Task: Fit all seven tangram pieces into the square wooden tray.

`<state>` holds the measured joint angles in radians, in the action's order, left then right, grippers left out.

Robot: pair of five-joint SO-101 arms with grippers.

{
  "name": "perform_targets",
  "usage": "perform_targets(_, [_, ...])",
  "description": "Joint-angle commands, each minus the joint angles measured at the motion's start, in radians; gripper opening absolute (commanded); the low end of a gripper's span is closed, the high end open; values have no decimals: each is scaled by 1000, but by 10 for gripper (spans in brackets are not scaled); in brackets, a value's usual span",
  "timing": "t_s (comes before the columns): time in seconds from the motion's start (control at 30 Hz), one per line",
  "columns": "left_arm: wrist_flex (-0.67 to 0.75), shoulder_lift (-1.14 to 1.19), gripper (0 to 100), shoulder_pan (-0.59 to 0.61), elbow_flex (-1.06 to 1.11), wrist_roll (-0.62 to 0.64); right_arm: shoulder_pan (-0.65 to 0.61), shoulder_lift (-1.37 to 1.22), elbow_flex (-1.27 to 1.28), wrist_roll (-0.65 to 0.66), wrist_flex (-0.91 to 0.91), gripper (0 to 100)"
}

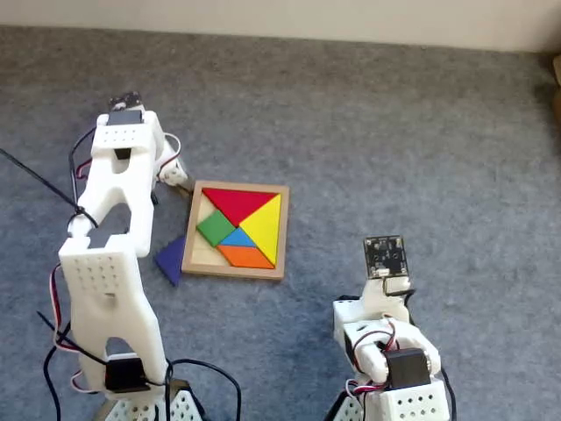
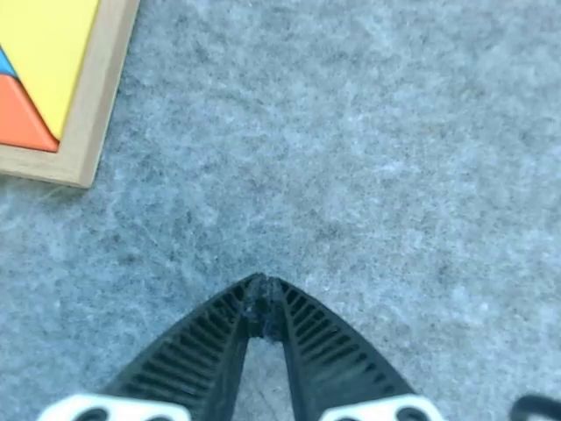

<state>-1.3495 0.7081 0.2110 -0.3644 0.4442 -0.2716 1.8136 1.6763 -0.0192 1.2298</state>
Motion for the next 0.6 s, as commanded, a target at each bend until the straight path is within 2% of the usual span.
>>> perform_targets(0.0, [9,12,245,30,-64,11,12,15,153,-9,-2,16])
perform_targets(0.4, [9,76,243,25,-185,11,12,15,153,-9,-2,16])
perform_targets(0.57, [9,117,130,24,-231,11,12,15,153,-9,-2,16])
